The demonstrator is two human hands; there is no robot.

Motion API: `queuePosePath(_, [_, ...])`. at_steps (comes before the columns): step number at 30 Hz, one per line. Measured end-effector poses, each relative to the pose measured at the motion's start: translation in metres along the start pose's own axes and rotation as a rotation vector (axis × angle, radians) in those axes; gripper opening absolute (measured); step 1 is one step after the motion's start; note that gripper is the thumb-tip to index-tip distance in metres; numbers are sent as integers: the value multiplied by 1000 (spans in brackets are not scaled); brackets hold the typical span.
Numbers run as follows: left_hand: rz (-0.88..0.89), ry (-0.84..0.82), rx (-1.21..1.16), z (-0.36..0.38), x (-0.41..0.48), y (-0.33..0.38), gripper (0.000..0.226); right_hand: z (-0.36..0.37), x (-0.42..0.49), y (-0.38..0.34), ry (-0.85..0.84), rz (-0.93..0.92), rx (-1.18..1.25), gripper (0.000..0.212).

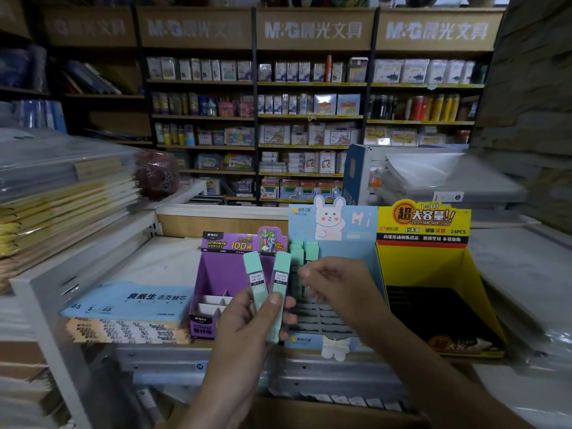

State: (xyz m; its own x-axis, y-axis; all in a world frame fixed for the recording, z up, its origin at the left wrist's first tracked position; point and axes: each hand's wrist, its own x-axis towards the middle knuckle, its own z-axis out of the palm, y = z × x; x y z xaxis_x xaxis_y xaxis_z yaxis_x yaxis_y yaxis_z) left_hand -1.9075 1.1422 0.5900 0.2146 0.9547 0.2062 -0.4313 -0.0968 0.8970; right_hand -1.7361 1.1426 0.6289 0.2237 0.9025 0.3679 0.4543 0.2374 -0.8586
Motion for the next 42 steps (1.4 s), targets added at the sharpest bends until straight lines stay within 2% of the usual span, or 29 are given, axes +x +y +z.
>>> queuePosePath(2, [7, -8, 9, 4, -1, -1, 22, -4, -6, -8, -143, 61, 143, 22])
queuePosePath(5, [14, -36, 3, 11, -3, -2, 17, -4, -14, -14, -226, 80, 228, 16])
queuePosePath(8, [-4, -24, -15, 15, -5, -3, 17, -8, -16, -14, -207, 79, 248, 11])
queuePosePath(15, [-31, 44, -116, 12, 1, 1, 25, -34, -5, -12, -80, 56, 280, 19])
queuePosePath(24, [63, 126, 0, 6, 5, 4, 20, -39, 11, 3, 108, -41, 4, 12])
queuePosePath(27, [83, 109, 50, 4, 7, 7, 19, -37, 13, 6, 123, -42, 0, 10])
queuePosePath(32, [131, 88, 158, -3, 12, 7, 19, -33, 17, 10, 114, -26, 56, 19])
queuePosePath(35, [154, 108, 177, -5, 13, 6, 15, -31, 21, 13, 109, -32, 32, 15])
queuePosePath(42, [172, 91, 213, -6, 14, 8, 15, -26, 27, 24, 88, -51, -36, 21])
